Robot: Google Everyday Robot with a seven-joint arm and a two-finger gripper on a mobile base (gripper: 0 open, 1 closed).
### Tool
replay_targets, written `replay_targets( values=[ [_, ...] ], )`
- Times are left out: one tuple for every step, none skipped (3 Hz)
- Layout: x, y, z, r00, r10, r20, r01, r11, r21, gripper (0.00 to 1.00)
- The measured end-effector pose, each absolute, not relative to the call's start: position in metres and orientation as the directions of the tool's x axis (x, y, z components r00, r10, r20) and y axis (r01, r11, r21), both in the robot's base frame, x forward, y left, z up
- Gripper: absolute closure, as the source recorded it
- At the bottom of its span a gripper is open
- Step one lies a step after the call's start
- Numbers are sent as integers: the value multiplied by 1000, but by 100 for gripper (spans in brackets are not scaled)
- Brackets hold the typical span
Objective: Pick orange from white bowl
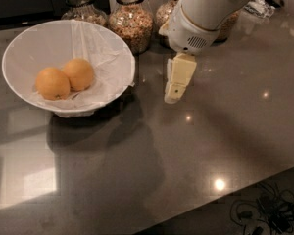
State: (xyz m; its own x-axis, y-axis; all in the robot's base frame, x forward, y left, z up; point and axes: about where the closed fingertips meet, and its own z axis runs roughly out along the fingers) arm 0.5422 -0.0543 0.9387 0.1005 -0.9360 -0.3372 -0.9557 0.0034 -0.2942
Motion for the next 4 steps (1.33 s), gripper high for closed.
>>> replay_targets(
  values=[
    [555, -25, 944, 152, -919, -363, -949, -33, -313, 0],
    [555, -25, 944, 152, -919, -363, -949, -33, -313, 0],
    [562, -14, 942, 174, -903, -393, -945, -41, -323, 0],
    [574, 9, 943, 232, -881, -411, -935, -86, -343, 0]
  ],
)
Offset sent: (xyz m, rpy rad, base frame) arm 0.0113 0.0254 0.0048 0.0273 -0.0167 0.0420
